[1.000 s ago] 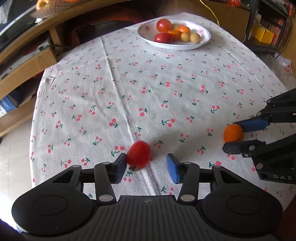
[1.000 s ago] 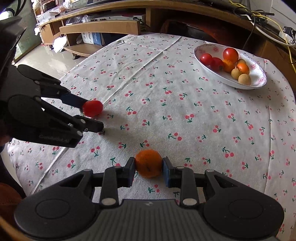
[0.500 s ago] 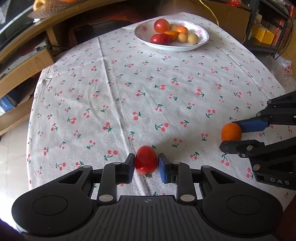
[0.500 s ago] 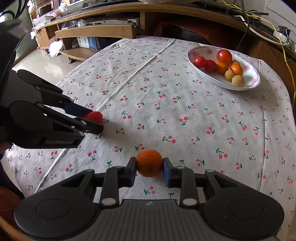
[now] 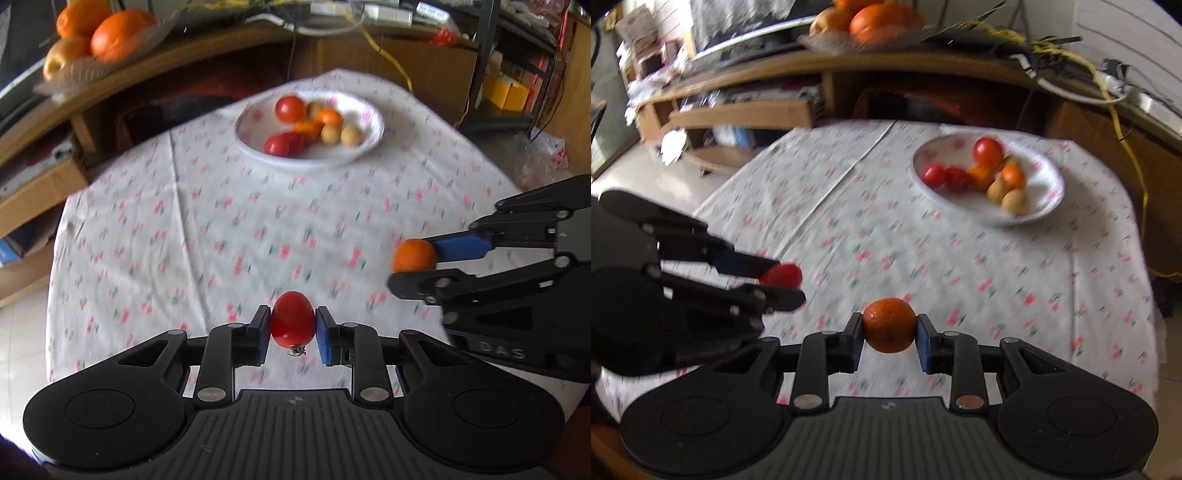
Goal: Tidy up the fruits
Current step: 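Carry the tomato in the left gripper while the right gripper carries the orange to the bowl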
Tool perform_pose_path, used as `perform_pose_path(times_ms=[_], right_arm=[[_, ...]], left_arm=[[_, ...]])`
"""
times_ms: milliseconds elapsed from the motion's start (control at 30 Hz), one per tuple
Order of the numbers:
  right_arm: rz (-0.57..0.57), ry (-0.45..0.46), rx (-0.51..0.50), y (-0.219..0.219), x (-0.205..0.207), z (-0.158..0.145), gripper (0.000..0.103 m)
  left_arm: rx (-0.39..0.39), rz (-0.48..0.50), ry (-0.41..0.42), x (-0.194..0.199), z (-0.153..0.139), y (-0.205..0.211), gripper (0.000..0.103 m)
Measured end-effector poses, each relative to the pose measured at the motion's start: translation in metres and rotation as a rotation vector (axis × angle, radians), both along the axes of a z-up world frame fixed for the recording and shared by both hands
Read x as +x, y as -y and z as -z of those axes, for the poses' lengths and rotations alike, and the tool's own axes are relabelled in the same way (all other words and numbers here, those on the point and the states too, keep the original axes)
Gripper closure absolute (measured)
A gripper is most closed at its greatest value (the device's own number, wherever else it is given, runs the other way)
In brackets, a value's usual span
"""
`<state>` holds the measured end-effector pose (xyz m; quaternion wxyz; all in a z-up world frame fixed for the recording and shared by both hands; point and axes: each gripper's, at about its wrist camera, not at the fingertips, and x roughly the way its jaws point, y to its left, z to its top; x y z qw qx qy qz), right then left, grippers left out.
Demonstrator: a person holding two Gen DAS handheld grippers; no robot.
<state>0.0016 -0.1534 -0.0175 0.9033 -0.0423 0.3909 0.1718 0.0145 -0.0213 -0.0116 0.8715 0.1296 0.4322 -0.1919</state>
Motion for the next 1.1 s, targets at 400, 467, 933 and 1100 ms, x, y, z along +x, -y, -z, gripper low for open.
perform_pose_path(times_ms=[400, 467, 933, 1100], right_arm=[[0.155, 0.087, 0.050, 0.037, 0.053, -0.030, 0.073], [0.170, 0.094, 0.048, 0.040, 0.061, -0.032, 0.073], [0.226, 0.114, 0.020, 0.056, 0.129, -0.030, 0.073], [0.228, 0.103, 0.010, 0.057, 0.146, -0.021, 0.073]], left_arm=[[-0.050, 0.002, 0.078, 0.047, -0.027, 0.038, 0.071], [-0.055, 0.001, 0.082, 0.056, -0.028, 0.041, 0.071], [-0.034, -0.004, 0.123, 0.121, -0.022, 0.064, 0.072], [-0.011, -0.001, 0.126, 0.137, -0.015, 0.069, 0.071]])
